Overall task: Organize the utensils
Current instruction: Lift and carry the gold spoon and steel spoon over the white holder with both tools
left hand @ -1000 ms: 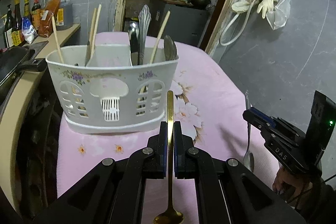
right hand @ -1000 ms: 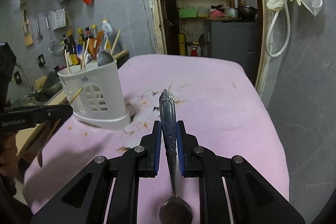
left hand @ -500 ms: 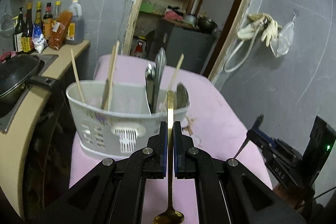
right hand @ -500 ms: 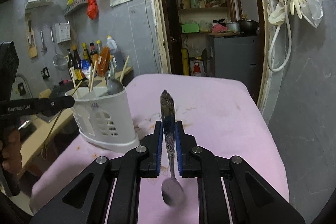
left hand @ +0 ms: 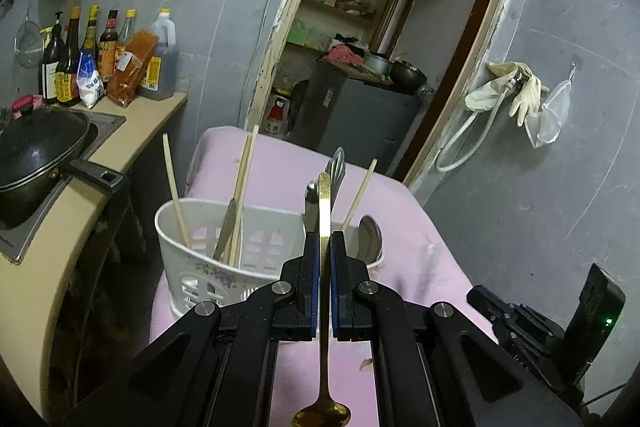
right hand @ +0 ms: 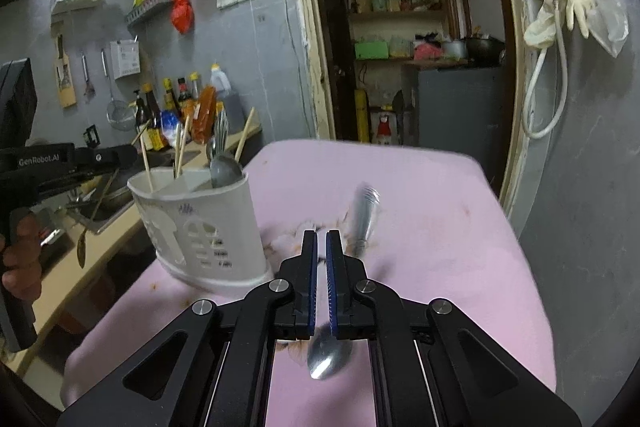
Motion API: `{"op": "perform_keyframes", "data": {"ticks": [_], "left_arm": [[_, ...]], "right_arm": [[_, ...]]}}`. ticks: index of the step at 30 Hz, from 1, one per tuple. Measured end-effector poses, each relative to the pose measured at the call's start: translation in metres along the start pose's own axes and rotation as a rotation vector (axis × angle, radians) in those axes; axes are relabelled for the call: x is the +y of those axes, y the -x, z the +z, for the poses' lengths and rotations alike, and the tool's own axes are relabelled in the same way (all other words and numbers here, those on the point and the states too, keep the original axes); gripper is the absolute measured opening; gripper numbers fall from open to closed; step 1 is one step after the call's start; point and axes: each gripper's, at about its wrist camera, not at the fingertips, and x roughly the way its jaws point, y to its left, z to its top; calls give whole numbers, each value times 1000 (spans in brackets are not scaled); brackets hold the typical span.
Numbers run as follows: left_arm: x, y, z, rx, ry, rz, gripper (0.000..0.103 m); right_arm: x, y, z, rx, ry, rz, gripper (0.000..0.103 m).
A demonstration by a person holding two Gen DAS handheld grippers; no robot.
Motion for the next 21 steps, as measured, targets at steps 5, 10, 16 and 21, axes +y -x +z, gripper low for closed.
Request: {"op": "perform_keyframes", "data": {"ticks": [5, 10, 16, 21], "left_arm": [[-2, -5, -7, 22, 4, -11, 3], [-5, -8, -13, 35, 12, -12, 3], [-1, -8, -15, 41, 25, 2, 3], [7, -8, -15, 46, 53, 20, 3]], "right_arm": [[-23, -39, -22, 197, -103, -22, 20], [-44, -74, -32, 337, -175, 2, 34], [-33, -73, -44, 403, -116, 77, 35], [-13, -59, -64, 426, 26, 82, 51]]}}
